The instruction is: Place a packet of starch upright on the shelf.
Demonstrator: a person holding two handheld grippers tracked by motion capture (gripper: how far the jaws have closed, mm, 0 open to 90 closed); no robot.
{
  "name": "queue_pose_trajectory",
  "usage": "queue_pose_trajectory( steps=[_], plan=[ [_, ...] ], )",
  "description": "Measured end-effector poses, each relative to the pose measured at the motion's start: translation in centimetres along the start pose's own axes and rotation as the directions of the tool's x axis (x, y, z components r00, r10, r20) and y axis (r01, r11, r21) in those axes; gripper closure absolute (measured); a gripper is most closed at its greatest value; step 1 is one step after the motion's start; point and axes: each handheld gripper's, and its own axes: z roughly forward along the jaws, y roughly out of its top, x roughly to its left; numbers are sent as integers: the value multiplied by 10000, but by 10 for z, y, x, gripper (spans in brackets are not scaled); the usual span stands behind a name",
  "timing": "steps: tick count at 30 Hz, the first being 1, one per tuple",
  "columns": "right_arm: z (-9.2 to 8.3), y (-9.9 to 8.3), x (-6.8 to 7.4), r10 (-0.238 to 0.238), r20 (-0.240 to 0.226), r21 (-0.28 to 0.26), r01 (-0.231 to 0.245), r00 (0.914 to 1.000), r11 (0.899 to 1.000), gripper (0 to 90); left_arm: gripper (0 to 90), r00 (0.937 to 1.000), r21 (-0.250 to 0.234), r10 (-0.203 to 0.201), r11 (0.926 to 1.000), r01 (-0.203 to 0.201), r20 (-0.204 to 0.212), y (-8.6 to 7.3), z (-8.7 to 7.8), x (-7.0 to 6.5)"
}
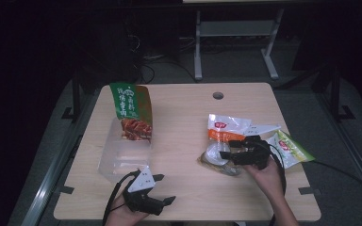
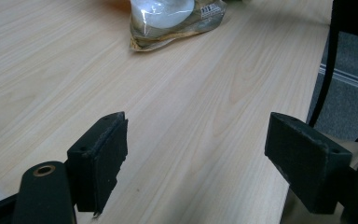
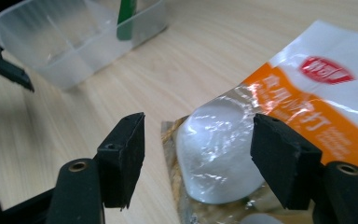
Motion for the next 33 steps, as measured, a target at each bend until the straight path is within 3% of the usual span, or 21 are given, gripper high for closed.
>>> queue_pose_trajectory(
  steps=[13, 22, 25, 33],
  plan=[
    [-19, -7, -21, 444, 1178, 204, -472, 9920, 9987, 368, 206, 9998, 196, 127, 9997, -130, 167, 0, 8, -2],
    [-25, -11, -50, 992, 2232, 244, -1073, 9697, 9939, 354, 207, 9997, 256, 149, 9996, -154, 198, 0, 9, -2],
    [-21, -10, -56, 1132, 2366, 157, -1203, 9650, 9926, 353, 207, 9998, 253, 65, 9997, -70, 200, -1, 11, -1],
    [-9, -8, -69, 1651, 2617, 558, -1857, 9509, 9810, 350, 207, 9995, 355, 166, 9992, -175, 257, 0, 15, -4]
  ],
)
